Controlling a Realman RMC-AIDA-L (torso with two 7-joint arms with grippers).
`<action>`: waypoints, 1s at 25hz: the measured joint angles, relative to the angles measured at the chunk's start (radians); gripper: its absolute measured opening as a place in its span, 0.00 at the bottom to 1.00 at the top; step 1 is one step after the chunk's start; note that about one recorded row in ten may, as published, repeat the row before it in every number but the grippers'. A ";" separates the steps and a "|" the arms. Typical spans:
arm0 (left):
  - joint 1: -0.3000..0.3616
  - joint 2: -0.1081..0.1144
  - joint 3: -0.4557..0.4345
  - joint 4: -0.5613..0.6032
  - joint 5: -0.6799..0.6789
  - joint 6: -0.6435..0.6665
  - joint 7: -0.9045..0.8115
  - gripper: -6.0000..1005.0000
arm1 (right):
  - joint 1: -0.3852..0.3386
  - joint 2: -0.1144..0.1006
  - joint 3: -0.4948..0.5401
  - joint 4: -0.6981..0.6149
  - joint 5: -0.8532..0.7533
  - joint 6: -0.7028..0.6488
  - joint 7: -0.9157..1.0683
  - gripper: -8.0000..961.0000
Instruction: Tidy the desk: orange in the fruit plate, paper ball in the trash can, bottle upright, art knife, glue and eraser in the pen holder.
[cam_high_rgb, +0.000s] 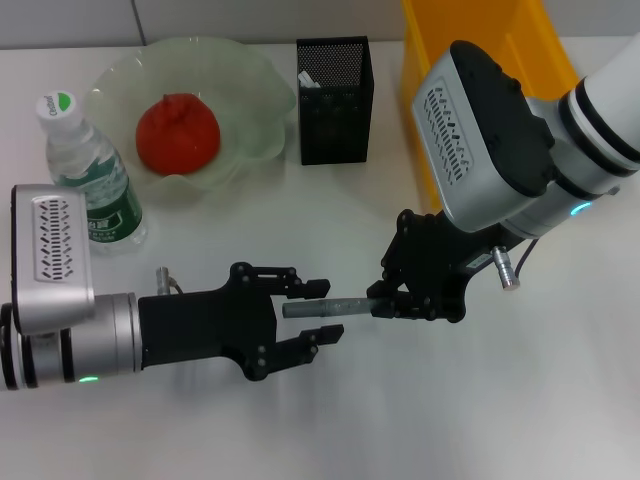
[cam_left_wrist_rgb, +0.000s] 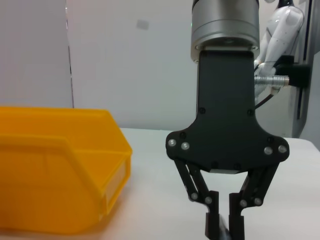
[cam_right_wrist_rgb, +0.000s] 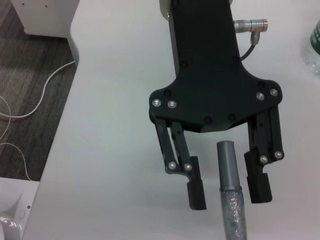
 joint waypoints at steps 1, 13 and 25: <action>-0.001 0.000 0.000 0.000 0.000 -0.002 0.002 0.43 | 0.000 0.000 0.000 0.000 0.000 0.000 0.000 0.12; -0.001 -0.003 0.000 0.000 -0.002 -0.008 0.010 0.34 | 0.002 0.000 -0.003 0.013 0.000 0.011 0.003 0.12; -0.003 -0.003 0.003 -0.003 -0.014 -0.008 0.021 0.25 | 0.002 0.000 -0.001 0.012 0.000 0.011 0.005 0.12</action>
